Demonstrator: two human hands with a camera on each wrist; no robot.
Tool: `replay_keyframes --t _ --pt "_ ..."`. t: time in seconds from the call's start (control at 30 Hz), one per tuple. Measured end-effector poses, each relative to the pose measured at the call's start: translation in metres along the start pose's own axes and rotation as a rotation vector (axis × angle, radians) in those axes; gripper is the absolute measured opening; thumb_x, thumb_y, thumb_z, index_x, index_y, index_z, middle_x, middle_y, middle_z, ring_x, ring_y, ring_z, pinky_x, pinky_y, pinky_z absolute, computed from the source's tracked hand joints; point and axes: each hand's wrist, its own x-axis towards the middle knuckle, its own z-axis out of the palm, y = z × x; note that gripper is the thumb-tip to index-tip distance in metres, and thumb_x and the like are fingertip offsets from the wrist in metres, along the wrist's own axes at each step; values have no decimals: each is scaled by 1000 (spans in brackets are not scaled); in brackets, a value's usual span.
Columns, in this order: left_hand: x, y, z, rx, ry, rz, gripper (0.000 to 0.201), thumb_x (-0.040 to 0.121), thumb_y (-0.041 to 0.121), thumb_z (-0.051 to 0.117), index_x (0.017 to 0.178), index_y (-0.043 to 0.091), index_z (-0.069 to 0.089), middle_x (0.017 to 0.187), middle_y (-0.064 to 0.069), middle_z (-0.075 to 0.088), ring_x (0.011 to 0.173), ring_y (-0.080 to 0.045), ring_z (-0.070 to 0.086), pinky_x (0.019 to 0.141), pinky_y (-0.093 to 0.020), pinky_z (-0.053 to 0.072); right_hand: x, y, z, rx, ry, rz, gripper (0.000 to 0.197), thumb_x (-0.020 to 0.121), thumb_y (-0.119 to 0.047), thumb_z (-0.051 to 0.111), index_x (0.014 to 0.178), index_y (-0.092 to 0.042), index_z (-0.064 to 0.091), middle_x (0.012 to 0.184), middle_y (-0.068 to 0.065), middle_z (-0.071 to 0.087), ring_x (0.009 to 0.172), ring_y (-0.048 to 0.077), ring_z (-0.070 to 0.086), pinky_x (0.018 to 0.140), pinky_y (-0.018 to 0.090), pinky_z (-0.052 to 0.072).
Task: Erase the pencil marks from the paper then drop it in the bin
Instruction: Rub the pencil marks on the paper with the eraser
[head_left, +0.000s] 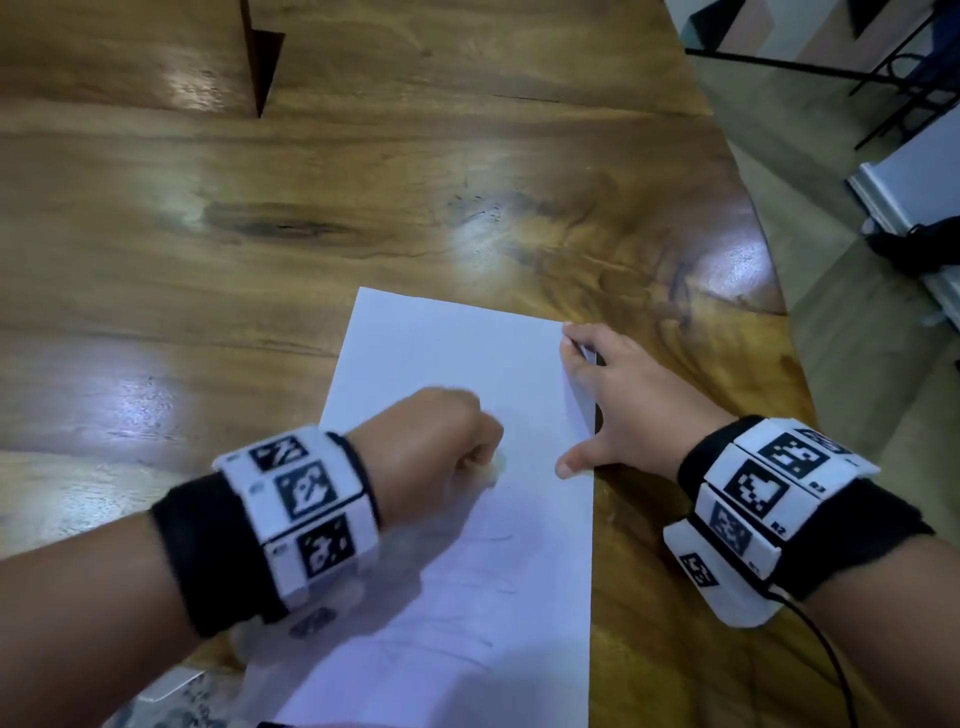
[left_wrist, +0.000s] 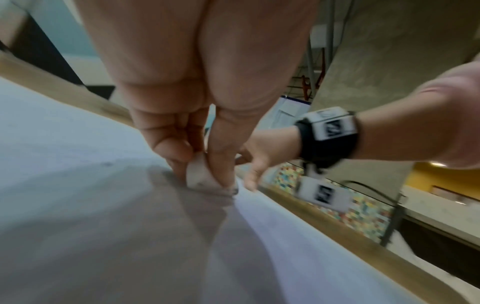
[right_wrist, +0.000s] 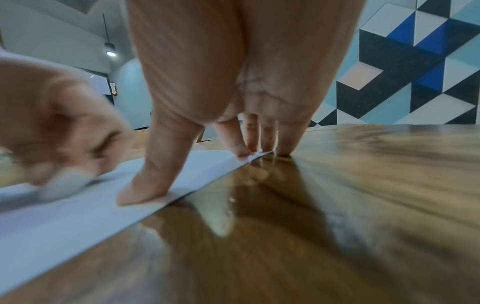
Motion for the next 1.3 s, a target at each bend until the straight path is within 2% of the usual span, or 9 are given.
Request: replay_keyframes --t 0.13,0.33,0.5,0.6,0.7,0.77,0.97,1.17,1.3 --pt "-21 4 7 -28 -128 18 12 65 12 46 64 11 58 73 -1 52 65 -19 51 56 -21 34 1 0 1 13 -3 2 119 65 -50 77 149 -8 5 154 -9 -3 142 12 2 113 22 15" --pt "42 -3 -9 58 34 -98 5 77 12 60 73 10 58 78 -4 48 74 -25 47 65 -29 32 0 -1 0 -5 4 -10 117 65 -50 77 149 -7 8 155 -6 -1 142 14 4 115 23 15" --pt "-20 1 6 -58 -74 23 18 66 24 40 58 13 52 66 2 47 59 -15 44 52 -19 26 0 1 0 8 4 -9 119 64 -51 77 149 -7 7 154 -8 -1 142 13 3 116 24 16" --pt "-20 -4 2 -52 -57 -44 11 64 19 50 61 13 58 66 3 50 58 -13 45 54 -8 32 0 1 1 16 11 -5 119 64 -50 78 149 -7 7 154 -8 0 142 12 4 116 26 18" --pt "14 -6 -8 10 96 -132 15 73 23 64 67 9 61 71 -6 56 64 -21 46 52 -21 29 1 1 2 14 17 -1 119 64 -50 78 149 -7 8 154 -8 1 142 12 5 116 25 19" --pt "19 -9 -7 24 90 -155 12 75 17 64 70 7 60 76 -10 58 68 -23 47 56 -29 29 1 0 2 7 16 -2 119 63 -50 79 149 -7 9 153 -7 2 142 12 5 115 25 19" --pt "-31 -7 0 3 -90 -81 9 67 9 58 59 13 55 64 6 45 57 -13 44 52 -14 31 0 1 1 21 14 -2 118 64 -49 79 149 -7 8 154 -8 1 142 12 5 115 24 17" --pt "17 -6 -9 24 53 -142 24 75 9 62 58 21 49 68 3 44 67 -19 44 50 -18 27 0 0 0 2 7 -10 117 65 -49 78 149 -6 9 154 -6 1 142 13 4 114 22 13" --pt "-8 -2 -4 -20 -70 -105 9 70 11 55 61 12 56 70 -2 54 60 -15 44 53 -12 28 -1 1 0 7 4 -9 117 64 -48 79 149 -7 9 154 -7 1 141 13 5 114 22 15"
